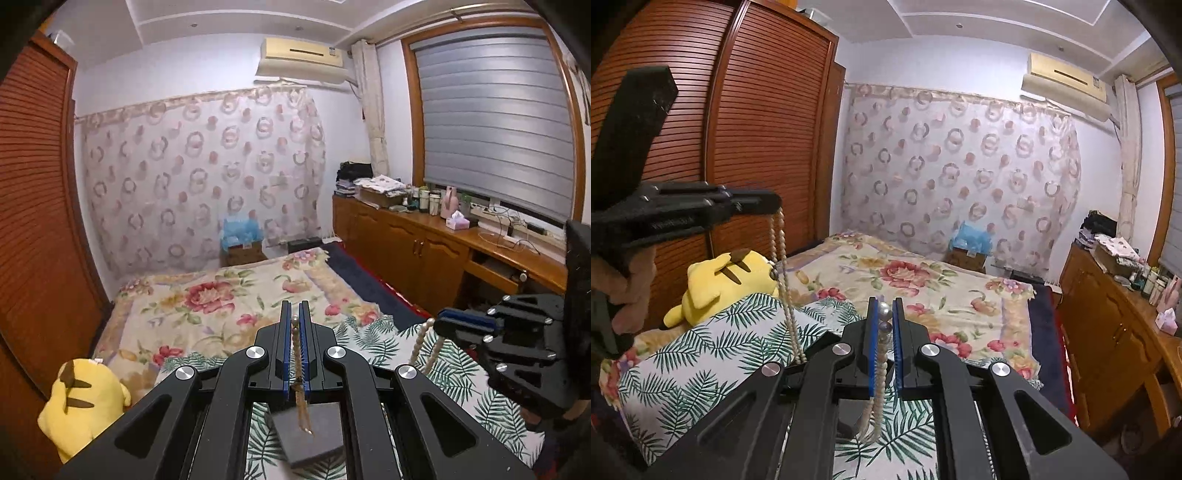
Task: Organize jewelry
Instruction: 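Carry the pearl necklace and silver chain over the black box with both tools, then lower both tools into the black box and open them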
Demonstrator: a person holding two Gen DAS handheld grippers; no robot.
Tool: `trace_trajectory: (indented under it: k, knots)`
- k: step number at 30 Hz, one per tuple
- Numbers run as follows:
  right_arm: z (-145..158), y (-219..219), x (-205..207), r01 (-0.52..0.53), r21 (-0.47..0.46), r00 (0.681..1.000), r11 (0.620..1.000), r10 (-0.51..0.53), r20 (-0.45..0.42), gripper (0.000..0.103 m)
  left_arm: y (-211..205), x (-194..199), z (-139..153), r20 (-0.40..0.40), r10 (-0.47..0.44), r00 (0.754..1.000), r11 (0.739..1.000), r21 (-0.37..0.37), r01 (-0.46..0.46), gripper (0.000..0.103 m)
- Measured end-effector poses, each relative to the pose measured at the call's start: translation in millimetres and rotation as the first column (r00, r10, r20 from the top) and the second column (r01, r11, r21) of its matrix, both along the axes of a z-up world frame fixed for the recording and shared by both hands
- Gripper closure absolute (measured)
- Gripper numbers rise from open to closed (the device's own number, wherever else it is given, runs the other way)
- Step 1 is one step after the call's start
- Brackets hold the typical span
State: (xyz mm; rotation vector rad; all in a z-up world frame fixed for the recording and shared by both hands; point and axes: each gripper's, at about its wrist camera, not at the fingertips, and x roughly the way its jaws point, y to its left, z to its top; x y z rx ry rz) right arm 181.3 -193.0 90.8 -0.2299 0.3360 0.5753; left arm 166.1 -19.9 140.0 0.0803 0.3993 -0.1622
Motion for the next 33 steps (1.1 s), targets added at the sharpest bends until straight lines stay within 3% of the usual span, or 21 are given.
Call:
trace_trajectory:
  k: [10, 15, 25, 30, 33]
  knots:
    - [13.2, 14.3, 16.5, 0.001, 0.011, 1.000, 1.000, -0.001, 0.031, 0.095, 13.5, 32.6, -57.0, -0.109, 0.002, 0.994, 0.998, -0.060, -0.008, 0.099]
    - [11.3, 24.5, 26.6, 0.001, 0.023, 1.000, 1.000, -0.001, 0.022, 0.095, 17.1, 33.4, -71.0, -0.133, 0.001, 0.991, 0.998, -0.064, -0.010, 0.099]
    - [-58.5, 52.0, 50.7, -0.022, -0.043, 0.991, 0.999, 0.016, -0.135, 0.094, 18.6, 21.8, -86.8, -0.169, -0.018, 0.986, 0.998, -0.065, 0.007, 0.099]
    - [-91.2, 59.4, 54.9, -0.030, -0.068, 0.979, 0.997, 0.016, -0.202, 0.094, 23.5, 4.1, -96.3, -0.185, -0.010, 0.983, 0.999, -0.054, 0.000, 0.091]
    - [-98.8, 58.6, 48.0, -0.037, -0.075, 0.979, 0.997, 0.021, -0.204, 0.083, 27.0, -11.6, -104.0, -0.196, -0.016, 0.980, 0.999, -0.052, 0.006, 0.087]
